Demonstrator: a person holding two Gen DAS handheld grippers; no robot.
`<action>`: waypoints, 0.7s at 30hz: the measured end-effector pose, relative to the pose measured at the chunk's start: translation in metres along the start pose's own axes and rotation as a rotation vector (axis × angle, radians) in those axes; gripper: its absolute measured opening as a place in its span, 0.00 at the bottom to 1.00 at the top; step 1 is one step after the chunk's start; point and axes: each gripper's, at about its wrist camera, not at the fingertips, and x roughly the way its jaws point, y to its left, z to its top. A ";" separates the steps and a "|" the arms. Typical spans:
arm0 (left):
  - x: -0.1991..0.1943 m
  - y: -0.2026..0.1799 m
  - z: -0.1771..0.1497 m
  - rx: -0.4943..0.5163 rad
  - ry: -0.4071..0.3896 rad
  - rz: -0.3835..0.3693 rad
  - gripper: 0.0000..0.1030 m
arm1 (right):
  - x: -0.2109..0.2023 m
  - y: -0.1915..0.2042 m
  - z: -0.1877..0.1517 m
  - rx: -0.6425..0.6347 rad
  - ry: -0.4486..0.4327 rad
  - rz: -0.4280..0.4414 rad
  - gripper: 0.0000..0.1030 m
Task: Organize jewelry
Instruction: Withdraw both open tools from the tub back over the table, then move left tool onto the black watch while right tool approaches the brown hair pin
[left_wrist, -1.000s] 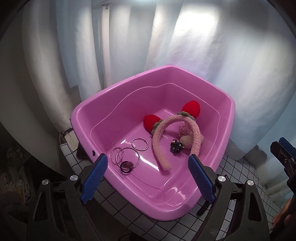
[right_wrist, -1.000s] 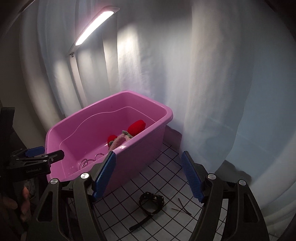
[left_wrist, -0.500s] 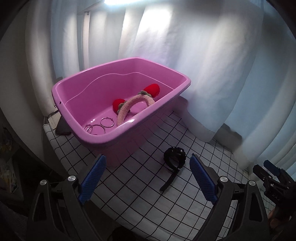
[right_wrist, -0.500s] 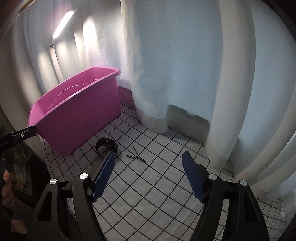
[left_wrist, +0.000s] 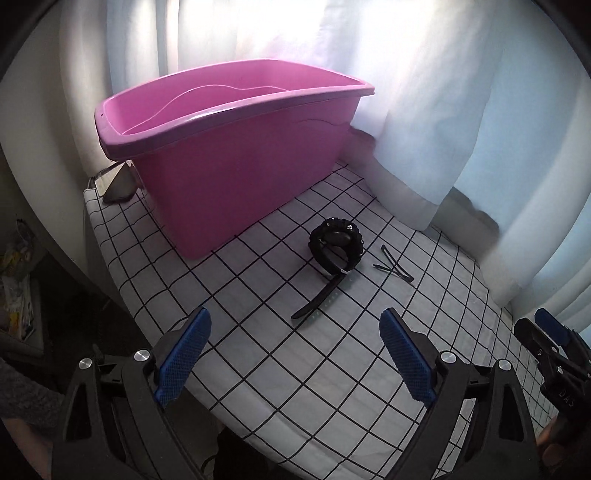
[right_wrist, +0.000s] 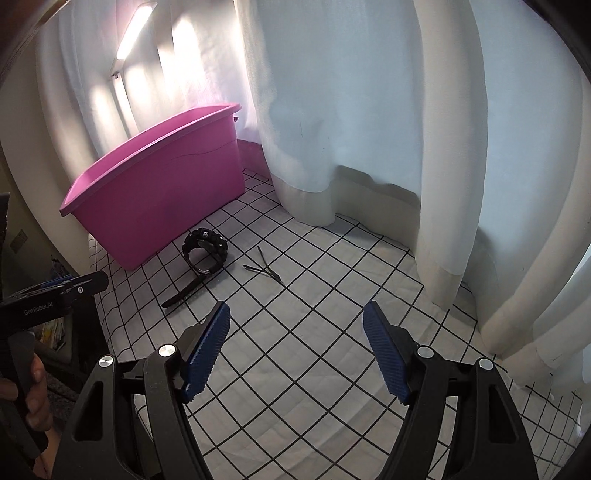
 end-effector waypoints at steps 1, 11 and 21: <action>0.006 -0.001 -0.001 -0.004 0.004 0.008 0.88 | 0.005 0.000 0.000 -0.004 0.004 0.005 0.69; 0.077 -0.005 0.008 -0.010 0.020 0.041 0.88 | 0.080 0.000 0.003 -0.038 0.064 0.032 0.69; 0.128 -0.004 0.020 -0.016 0.017 0.041 0.88 | 0.137 0.013 0.003 -0.123 0.054 0.053 0.69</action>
